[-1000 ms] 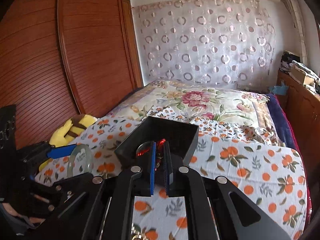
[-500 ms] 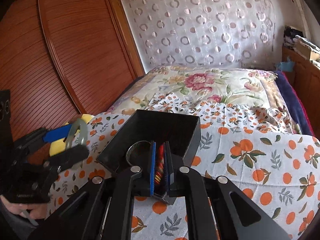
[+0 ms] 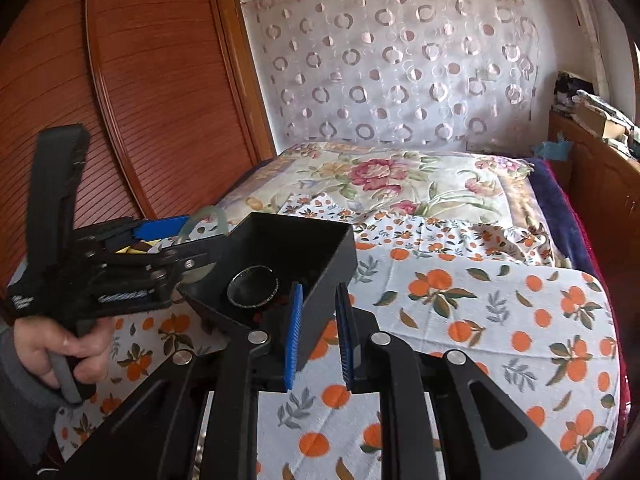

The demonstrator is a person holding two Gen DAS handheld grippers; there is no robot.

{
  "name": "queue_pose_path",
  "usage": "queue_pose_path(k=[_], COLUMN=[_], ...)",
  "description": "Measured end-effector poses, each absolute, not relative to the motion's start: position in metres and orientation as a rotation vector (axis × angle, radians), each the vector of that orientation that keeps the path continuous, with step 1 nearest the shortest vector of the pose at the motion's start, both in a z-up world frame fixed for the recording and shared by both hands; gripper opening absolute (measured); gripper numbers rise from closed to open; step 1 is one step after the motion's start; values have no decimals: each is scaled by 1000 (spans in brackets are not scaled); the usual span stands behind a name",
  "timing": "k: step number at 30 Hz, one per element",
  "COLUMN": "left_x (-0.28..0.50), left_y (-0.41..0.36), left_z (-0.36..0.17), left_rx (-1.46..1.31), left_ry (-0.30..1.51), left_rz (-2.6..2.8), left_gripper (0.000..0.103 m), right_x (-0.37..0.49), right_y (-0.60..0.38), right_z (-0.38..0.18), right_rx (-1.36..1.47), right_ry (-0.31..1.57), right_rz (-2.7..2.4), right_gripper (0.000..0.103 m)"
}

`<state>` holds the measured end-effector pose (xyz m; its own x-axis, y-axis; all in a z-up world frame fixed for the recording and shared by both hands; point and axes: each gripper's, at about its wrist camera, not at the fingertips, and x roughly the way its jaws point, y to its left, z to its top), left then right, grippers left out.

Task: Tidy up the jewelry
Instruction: 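Drop the jade bangle into the black box while the right gripper drops the red string in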

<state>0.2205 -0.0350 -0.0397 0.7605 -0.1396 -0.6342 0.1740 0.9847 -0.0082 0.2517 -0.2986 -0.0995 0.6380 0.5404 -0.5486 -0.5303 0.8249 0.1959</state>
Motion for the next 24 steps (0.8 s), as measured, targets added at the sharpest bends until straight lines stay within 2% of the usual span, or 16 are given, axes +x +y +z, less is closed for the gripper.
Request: queue_pose_path(k=[16,19,24], left_x=[235,230,205], left_y=[-51,-54,-52], left_z=[-63,-59,-43], left_rx=[112,134,145], left_ry=[766,755,707], left_rz=[-182,-179,-186], left_gripper=[69,80,80], right_x=[235,235,229], right_y=[-312,-312,-312], right_z=[-108,-110,-111], right_rx=[19,15,-7], right_ry=[628,630,633], right_rz=[586,586,580], right_gripper=[19,19,19])
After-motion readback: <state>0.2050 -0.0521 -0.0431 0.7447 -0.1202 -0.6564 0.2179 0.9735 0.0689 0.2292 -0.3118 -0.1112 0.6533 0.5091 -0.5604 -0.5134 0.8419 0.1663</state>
